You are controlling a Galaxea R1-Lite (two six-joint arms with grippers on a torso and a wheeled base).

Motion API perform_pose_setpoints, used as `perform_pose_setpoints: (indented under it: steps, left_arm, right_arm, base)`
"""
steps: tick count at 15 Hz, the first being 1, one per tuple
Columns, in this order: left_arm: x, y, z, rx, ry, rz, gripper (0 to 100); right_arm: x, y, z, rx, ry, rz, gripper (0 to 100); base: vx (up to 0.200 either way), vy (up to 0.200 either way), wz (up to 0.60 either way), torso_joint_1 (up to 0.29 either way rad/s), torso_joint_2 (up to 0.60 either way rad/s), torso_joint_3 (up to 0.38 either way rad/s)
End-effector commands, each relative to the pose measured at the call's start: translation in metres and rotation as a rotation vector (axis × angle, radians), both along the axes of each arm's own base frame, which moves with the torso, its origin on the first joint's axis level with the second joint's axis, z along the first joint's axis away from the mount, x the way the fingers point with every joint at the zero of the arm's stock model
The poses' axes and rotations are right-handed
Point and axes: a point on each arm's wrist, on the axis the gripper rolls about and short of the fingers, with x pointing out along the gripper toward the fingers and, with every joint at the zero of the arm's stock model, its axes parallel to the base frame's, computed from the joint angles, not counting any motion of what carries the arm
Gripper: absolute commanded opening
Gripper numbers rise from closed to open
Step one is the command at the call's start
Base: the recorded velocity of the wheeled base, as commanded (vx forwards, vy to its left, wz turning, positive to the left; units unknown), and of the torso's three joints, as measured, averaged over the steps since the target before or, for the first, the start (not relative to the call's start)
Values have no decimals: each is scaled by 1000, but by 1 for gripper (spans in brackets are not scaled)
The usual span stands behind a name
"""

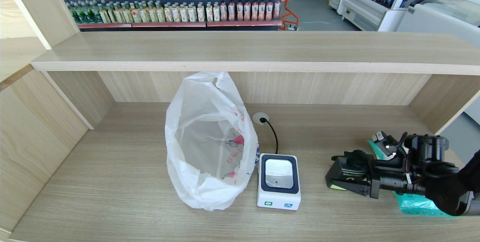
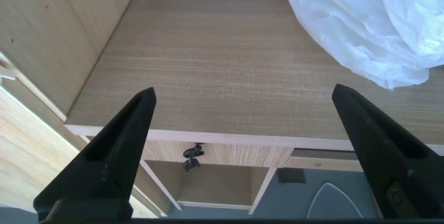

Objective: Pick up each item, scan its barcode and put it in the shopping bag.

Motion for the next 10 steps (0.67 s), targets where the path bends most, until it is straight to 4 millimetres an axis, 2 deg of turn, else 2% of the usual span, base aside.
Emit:
perform_pose_setpoints:
  steps: [1, 9, 10]
  left_arm:
    - [0, 0, 0, 0, 2, 1, 100]
    - [0, 0, 0, 0, 2, 1, 100]
    - [0, 0, 0, 0, 0, 1, 100]
  right_arm:
    - [2, 1, -1, 10, -3, 24, 0]
    - [1, 1, 14, -42, -126, -2, 0]
    - [1, 6, 28, -36, -176, 14, 0]
  base:
    - [0, 0, 0, 0, 0, 0]
    - [0, 0, 0, 0, 0, 0]
    - [0, 0, 0, 0, 0, 0]
